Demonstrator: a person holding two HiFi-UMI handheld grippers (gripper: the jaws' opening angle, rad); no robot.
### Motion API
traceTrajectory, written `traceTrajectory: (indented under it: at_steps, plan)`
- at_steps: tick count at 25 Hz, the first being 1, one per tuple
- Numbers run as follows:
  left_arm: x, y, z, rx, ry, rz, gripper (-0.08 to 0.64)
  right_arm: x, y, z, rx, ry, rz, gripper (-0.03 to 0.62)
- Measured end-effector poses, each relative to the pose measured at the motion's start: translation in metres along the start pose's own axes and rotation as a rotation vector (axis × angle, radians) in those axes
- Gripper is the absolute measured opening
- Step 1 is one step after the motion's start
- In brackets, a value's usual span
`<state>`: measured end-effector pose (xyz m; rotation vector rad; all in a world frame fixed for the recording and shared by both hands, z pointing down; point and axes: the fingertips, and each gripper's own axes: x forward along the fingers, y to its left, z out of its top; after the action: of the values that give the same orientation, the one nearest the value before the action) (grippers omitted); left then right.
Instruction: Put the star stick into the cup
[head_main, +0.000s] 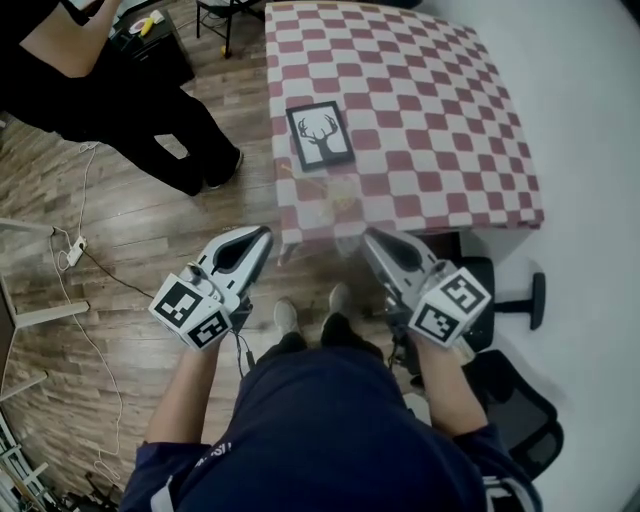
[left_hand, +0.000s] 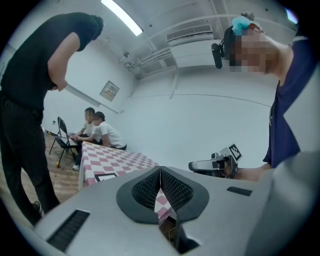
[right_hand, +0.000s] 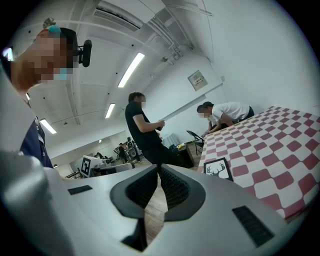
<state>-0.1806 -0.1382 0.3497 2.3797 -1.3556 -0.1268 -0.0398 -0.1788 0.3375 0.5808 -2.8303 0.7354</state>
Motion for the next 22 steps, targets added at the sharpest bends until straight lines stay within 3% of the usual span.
traceTrajectory:
  at_steps: [22]
  plan:
    - [0.015,-0.018,0.014,0.035,-0.012,-0.023,0.032,0.000,0.012,0.011,-0.085,-0.007,0.040,0.015]
